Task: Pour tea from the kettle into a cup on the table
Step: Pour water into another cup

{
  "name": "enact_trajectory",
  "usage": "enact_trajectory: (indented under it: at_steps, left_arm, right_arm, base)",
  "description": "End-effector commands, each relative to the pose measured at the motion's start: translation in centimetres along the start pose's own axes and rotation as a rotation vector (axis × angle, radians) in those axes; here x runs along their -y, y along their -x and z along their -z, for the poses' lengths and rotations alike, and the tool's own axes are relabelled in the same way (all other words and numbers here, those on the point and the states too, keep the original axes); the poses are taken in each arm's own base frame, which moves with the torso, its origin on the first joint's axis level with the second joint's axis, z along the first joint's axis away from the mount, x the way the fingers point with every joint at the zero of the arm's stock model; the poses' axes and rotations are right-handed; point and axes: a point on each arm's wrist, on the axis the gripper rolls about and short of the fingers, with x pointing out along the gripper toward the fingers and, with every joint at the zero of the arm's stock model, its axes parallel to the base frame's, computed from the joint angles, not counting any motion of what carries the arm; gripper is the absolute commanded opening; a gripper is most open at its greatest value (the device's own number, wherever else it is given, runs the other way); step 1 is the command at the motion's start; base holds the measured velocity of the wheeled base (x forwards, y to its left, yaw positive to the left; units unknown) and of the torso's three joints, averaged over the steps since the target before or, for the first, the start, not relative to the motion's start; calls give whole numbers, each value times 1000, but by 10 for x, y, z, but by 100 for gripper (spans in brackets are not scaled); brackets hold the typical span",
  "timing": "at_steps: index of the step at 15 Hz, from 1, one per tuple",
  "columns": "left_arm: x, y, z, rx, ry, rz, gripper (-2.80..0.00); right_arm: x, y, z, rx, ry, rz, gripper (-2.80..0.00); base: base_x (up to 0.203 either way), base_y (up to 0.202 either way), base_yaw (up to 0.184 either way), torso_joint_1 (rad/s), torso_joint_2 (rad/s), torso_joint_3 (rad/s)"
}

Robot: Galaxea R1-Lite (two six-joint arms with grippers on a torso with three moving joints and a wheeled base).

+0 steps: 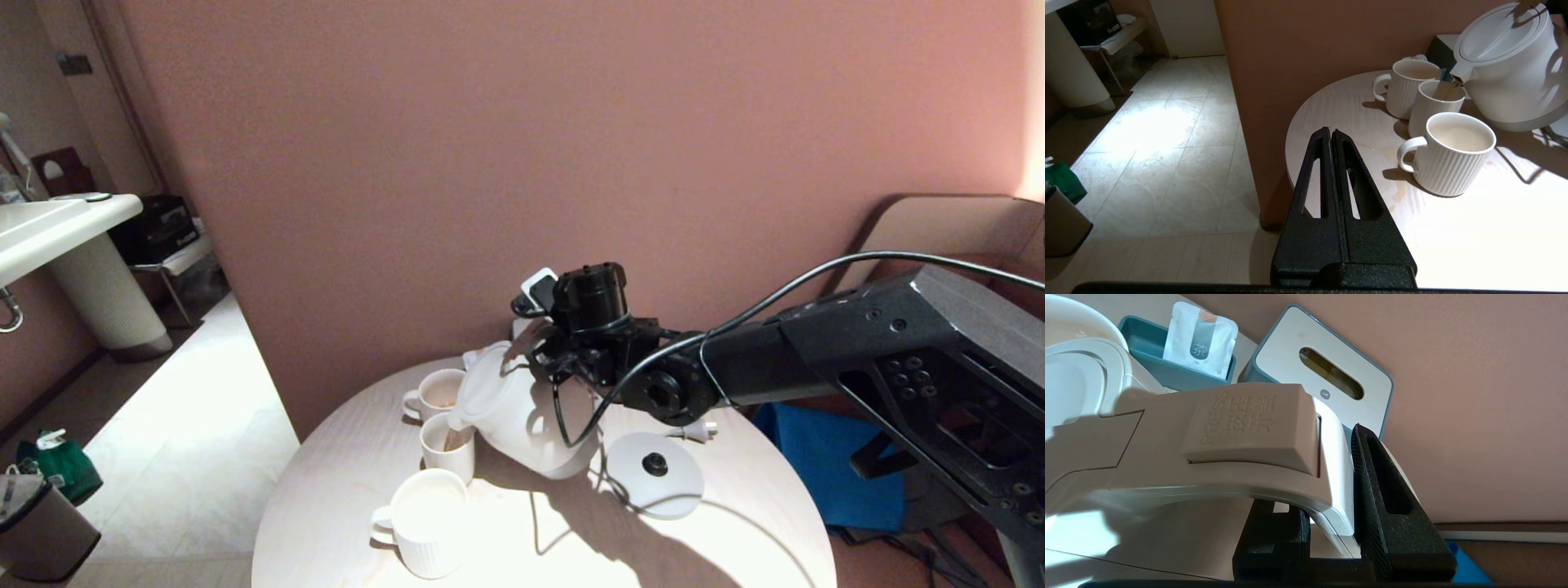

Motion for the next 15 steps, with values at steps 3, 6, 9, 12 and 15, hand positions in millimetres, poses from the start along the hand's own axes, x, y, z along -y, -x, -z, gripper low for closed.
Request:
enact_trajectory:
  at_steps: [3, 6, 9, 12, 15]
  left_arm:
    - [0, 0, 0, 0, 0, 0, -280]
    - [0, 0, 0, 0, 0, 0, -280]
    - [0, 0, 0, 0, 0, 0, -280]
    - [0, 0, 0, 0, 0, 0, -280]
    - [0, 0, 0, 0, 0, 0, -280]
  right_arm:
    - [0, 0, -2, 7, 20, 5, -280]
    - [0, 0, -3, 10, 32, 6, -280]
    - [0, 0, -3, 10, 31, 6, -280]
    - [-1, -1, 0, 5, 27, 5, -280]
    - [-1, -1, 1, 5, -24, 9, -280]
  base:
    - [0, 0, 0, 0, 0, 0]
    - [0, 0, 0, 0, 0, 0]
    - [0, 0, 0, 0, 0, 0]
    - [0, 0, 0, 0, 0, 0]
    - [0, 0, 0, 0, 0, 0]
